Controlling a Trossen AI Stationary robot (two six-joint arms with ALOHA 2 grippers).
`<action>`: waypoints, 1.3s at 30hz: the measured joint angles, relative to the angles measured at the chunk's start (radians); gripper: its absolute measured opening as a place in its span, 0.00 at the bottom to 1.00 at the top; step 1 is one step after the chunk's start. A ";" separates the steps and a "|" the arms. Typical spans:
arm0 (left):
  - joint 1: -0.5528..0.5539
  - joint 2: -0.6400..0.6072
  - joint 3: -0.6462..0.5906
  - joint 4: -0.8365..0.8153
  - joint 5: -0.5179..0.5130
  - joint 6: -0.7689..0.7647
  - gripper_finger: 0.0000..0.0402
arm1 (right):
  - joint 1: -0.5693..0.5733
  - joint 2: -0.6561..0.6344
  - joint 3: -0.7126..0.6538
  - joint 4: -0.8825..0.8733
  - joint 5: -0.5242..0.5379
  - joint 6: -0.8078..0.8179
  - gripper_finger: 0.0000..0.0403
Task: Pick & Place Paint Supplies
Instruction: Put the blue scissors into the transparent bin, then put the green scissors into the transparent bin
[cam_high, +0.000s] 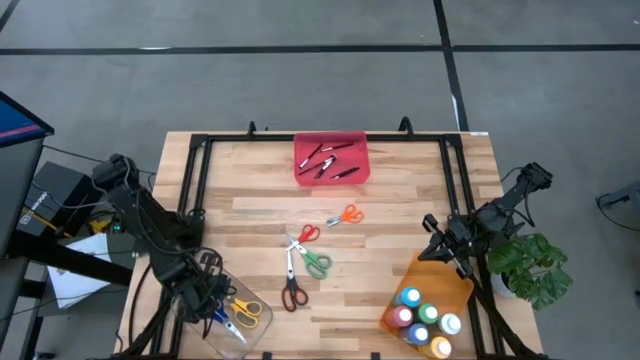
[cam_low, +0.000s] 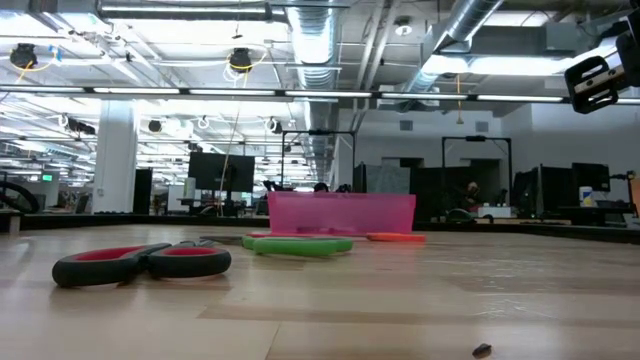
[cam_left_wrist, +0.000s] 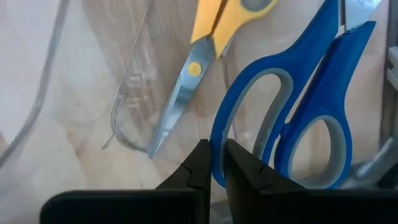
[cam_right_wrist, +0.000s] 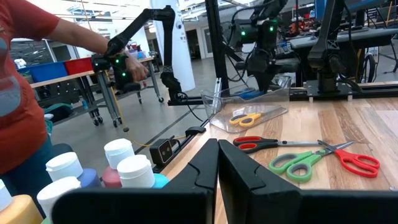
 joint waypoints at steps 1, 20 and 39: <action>0.000 0.000 -0.013 0.016 0.000 0.000 0.04 | 0.000 0.000 0.000 0.000 0.000 0.000 0.02; 0.000 0.000 -0.088 0.093 0.054 -0.020 0.12 | 0.000 0.000 0.000 0.000 0.000 0.000 0.02; 0.235 -0.081 0.168 0.136 0.145 -0.521 0.39 | 0.000 0.000 0.000 0.000 0.000 0.000 0.02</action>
